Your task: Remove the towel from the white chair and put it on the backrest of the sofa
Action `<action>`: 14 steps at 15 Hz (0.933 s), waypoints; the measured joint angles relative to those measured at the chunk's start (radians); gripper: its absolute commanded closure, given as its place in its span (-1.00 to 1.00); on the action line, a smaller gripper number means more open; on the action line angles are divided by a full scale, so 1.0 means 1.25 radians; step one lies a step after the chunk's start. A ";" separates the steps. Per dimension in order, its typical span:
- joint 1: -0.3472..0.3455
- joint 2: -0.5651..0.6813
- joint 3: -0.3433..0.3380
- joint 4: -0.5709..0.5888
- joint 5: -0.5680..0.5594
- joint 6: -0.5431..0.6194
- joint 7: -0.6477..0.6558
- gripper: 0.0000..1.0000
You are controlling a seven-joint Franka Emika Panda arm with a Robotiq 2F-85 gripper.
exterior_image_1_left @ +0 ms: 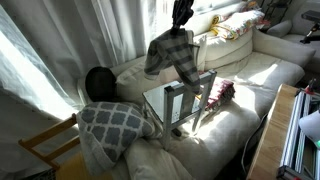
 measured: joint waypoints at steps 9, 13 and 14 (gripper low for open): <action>0.000 0.106 0.012 0.178 -0.093 0.058 0.073 0.84; 0.000 0.115 0.012 0.187 -0.095 0.058 0.075 0.96; -0.001 0.115 0.012 0.187 -0.095 0.058 0.075 0.96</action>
